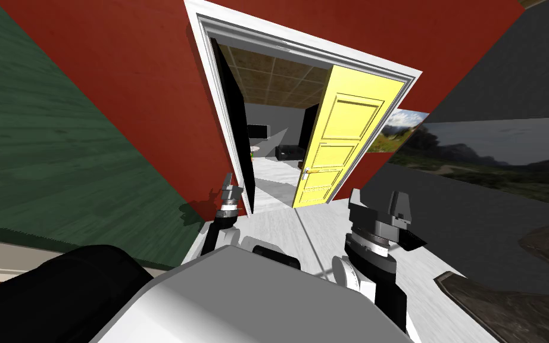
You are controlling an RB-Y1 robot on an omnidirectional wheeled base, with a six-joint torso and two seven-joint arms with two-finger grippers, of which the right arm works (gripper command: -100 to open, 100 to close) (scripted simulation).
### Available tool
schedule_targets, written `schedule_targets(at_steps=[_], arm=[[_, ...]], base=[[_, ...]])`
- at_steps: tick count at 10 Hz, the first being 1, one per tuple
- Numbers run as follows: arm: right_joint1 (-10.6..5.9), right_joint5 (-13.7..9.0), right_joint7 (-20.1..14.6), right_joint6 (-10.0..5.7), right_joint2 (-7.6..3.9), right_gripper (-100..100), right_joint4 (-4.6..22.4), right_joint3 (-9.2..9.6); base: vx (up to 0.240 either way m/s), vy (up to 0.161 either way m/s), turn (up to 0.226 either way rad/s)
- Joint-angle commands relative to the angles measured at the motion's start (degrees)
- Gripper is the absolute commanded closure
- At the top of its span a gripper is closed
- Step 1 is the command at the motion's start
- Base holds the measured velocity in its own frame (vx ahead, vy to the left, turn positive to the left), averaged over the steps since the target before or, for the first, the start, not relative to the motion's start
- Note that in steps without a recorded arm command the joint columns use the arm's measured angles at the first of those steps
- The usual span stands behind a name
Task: Push the door open
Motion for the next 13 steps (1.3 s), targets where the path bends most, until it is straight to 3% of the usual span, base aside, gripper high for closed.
schedule_targets(at_steps=[1,4,7,11,12,13], arm=[[-1.03,0.07,-0.11,0.14,-0.25,-100,1.7,0.09],[-3.11,0.21,-0.34,0.44,-0.68,-100,5.13,0.26],[-6.1,0.41,-0.67,0.85,-1.22,-100,10.06,0.52],[-11.3,0.75,-1.24,1.58,-1.95,-100,18.29,0.96],[-11.3,0.75,-1.24,1.58,-1.95,-100,18.66,0.96],[-12.76,0.85,-1.4,1.79,-2.12,-100,20.72,1.08]], base=[[0.031,-0.034,0.005],[0.047,-0.091,0.019],[0.068,-0.093,0.021],[0.081,-0.093,0.026],[0.053,-0.066,0.014],[0.043,-0.055,0.012]])
